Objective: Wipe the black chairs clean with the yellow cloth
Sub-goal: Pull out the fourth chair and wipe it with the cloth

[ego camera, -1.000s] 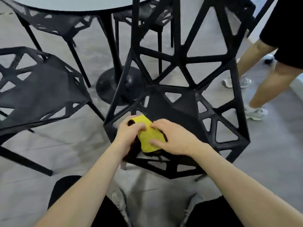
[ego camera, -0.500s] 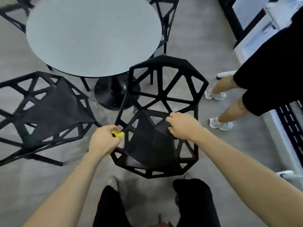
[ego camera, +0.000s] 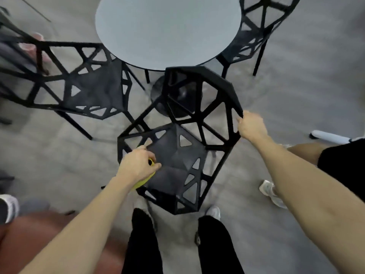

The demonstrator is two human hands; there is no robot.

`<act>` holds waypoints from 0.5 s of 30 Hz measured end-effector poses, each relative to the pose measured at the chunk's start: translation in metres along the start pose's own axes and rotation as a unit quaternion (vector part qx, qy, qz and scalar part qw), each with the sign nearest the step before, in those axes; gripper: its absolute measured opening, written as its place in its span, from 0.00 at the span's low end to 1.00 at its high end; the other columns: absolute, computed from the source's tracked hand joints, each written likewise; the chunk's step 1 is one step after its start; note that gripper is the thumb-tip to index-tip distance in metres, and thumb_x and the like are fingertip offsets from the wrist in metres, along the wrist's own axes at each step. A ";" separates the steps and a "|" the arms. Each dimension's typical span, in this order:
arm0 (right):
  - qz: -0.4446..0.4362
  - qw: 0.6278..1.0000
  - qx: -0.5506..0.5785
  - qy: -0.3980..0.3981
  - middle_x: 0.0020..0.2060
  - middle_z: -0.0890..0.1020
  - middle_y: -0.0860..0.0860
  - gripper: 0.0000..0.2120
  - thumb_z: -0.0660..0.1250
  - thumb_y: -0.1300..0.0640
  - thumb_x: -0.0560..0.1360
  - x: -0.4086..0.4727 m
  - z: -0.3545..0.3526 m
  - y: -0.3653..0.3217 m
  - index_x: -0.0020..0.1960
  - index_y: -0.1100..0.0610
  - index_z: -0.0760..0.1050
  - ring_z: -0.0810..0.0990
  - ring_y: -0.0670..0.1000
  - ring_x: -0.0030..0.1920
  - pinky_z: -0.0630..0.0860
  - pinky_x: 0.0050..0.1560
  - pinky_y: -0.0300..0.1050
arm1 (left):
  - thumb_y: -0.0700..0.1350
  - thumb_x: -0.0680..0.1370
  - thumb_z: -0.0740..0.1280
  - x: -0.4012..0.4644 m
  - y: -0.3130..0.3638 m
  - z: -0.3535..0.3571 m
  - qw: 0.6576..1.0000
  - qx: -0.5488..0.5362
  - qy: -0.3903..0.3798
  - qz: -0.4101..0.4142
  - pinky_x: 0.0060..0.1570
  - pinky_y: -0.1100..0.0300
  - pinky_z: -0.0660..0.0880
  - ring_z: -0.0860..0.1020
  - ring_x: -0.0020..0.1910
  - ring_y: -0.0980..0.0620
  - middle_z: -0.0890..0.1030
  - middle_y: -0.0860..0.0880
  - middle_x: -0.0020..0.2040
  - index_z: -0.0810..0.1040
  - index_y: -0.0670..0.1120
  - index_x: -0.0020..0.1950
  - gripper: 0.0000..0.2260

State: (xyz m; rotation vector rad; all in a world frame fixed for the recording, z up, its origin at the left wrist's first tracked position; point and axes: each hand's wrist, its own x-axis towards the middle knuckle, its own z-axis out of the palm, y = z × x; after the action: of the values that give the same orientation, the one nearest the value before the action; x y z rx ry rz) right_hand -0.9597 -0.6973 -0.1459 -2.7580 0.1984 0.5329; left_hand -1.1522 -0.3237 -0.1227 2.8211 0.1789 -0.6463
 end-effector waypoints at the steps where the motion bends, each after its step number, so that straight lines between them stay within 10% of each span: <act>1: 0.001 1.000 0.010 -0.009 0.49 0.80 0.65 0.11 0.59 0.52 0.86 -0.007 0.000 0.002 0.54 0.60 0.73 0.79 0.67 0.48 0.71 0.42 0.51 | 0.66 0.76 0.72 -0.013 0.009 0.009 1.000 -0.006 0.006 -0.002 0.51 0.51 0.82 0.78 0.48 0.53 0.74 0.58 0.52 0.85 0.61 0.46 0.10; 11: 0.023 0.999 0.025 -0.025 0.53 0.81 0.64 0.10 0.59 0.55 0.86 -0.167 0.038 0.068 0.58 0.61 0.74 0.81 0.67 0.53 0.76 0.48 0.55 | 0.54 0.78 0.69 -0.126 0.099 0.087 0.999 0.004 0.024 0.040 0.47 0.53 0.81 0.81 0.51 0.48 0.80 0.57 0.48 0.85 0.58 0.47 0.05; 15: -0.043 0.985 -0.058 -0.160 0.57 0.83 0.64 0.12 0.59 0.59 0.86 -0.287 0.041 0.105 0.61 0.64 0.79 0.82 0.66 0.60 0.76 0.54 0.54 | 0.52 0.78 0.68 -0.195 0.128 0.129 0.998 -0.011 -0.005 0.055 0.51 0.52 0.82 0.81 0.53 0.48 0.86 0.56 0.50 0.85 0.58 0.48 0.06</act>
State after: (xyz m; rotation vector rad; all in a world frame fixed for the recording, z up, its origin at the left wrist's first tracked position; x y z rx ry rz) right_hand -1.2586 -0.7604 -0.1023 -2.7251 -0.0281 0.9779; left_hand -1.3576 -0.4931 -0.1229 2.7833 0.0274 -0.6306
